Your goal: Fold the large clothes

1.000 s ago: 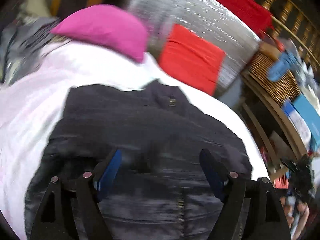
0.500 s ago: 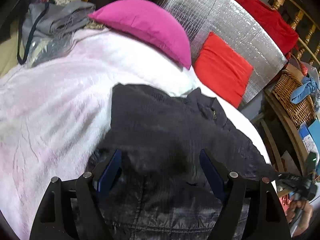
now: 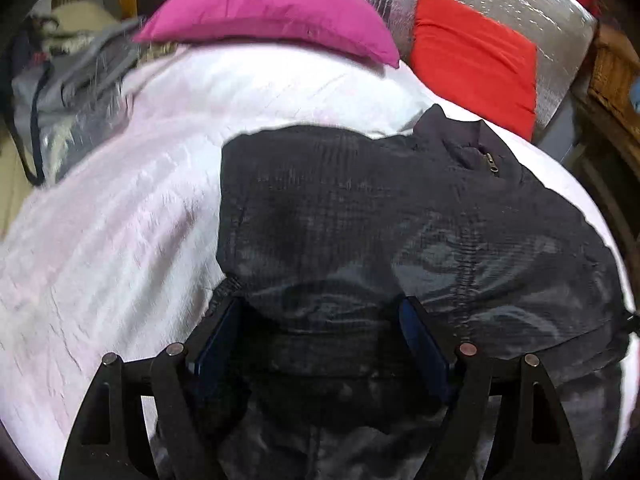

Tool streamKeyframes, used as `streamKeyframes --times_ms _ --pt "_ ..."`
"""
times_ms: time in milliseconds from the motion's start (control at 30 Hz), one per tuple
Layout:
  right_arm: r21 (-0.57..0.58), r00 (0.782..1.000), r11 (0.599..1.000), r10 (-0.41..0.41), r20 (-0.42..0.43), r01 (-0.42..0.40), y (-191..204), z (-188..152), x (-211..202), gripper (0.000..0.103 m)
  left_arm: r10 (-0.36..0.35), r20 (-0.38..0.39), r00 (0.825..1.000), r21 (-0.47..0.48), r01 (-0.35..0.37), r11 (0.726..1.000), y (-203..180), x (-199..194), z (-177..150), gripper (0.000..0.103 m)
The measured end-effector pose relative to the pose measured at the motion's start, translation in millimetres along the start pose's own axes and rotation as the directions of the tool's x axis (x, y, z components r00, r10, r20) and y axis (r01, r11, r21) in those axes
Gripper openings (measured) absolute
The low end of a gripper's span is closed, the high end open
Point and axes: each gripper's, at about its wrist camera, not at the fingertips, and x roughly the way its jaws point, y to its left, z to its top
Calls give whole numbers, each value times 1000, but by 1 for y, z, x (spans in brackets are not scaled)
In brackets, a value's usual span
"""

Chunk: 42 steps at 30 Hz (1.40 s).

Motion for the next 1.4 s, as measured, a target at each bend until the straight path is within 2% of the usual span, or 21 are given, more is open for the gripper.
streamKeyframes --times_ms 67,167,200,300,367,400,467,500,633,667,733,800,867,933,1033,1100,1200,1233,1300,1367,1400 --pt "-1 999 1000 13 43 -13 0 3 -17 12 -20 30 999 -23 21 1000 1 -13 4 80" --pt "-9 995 999 36 95 -35 3 5 -32 12 -71 131 989 -33 76 997 1 -36 5 80" --pt "-10 996 1000 23 92 -22 1 3 -31 12 -63 121 991 -16 65 998 -3 -33 5 80" --pt "7 1000 1000 5 -3 -5 -8 -9 -5 13 -4 -39 999 39 6 999 -13 6 -2 81" --pt "8 999 999 32 10 -32 -8 -13 -10 15 34 -3 999 73 -33 997 -16 7 -4 82" --pt "-2 999 999 39 26 -39 -7 -12 -18 22 33 12 999 72 -34 997 -16 1 -3 81" --pt "-1 998 999 53 46 -53 -10 -11 -33 56 -6 42 999 37 4 999 -11 -12 1 81" --pt "23 995 998 63 78 -65 -14 -9 -44 80 -20 61 998 19 19 1000 -8 -19 2 81" --pt "82 970 981 158 186 -176 -16 1 -78 81 -54 143 988 8 53 999 -15 -41 7 82" --pt "82 954 965 229 193 -248 -11 5 -82 81 -69 148 987 21 66 998 -21 -43 7 82" --pt "79 930 936 326 172 -343 1 11 -76 81 -71 133 989 62 63 996 -31 -37 4 82" --pt "94 915 915 378 138 -392 7 15 -57 81 -34 77 996 101 26 995 -42 -20 0 82" --pt "143 928 917 363 88 -372 2 14 -36 81 17 23 1000 123 -20 992 -48 1 -6 82" --pt "202 954 936 299 -23 -288 -4 11 2 80 42 25 999 145 -46 988 -53 8 -7 84" --pt "181 952 936 304 17 -302 -4 10 -7 80 29 31 999 133 -32 991 -52 -1 0 83" --pt "152 950 938 306 58 -311 3 13 -23 80 0 98 995 107 -11 994 -48 -20 4 83" --pt "99 919 916 380 105 -390 21 18 -36 81 -56 134 989 81 45 996 -49 -28 3 84" --pt "90 917 914 387 100 -395 23 17 -35 83 -50 109 993 105 39 994 -55 -21 2 84" --pt "103 925 920 379 20 -379 27 14 -10 83 0 -12 1000 177 2 984 -71 7 -6 84" --pt "154 940 934 335 -68 -322 21 8 19 83 43 48 998 214 -52 975 -79 5 -12 86" --pt "146 939 933 340 -52 -329 21 7 16 83 46 51 998 218 -56 974 -81 -1 -11 85"
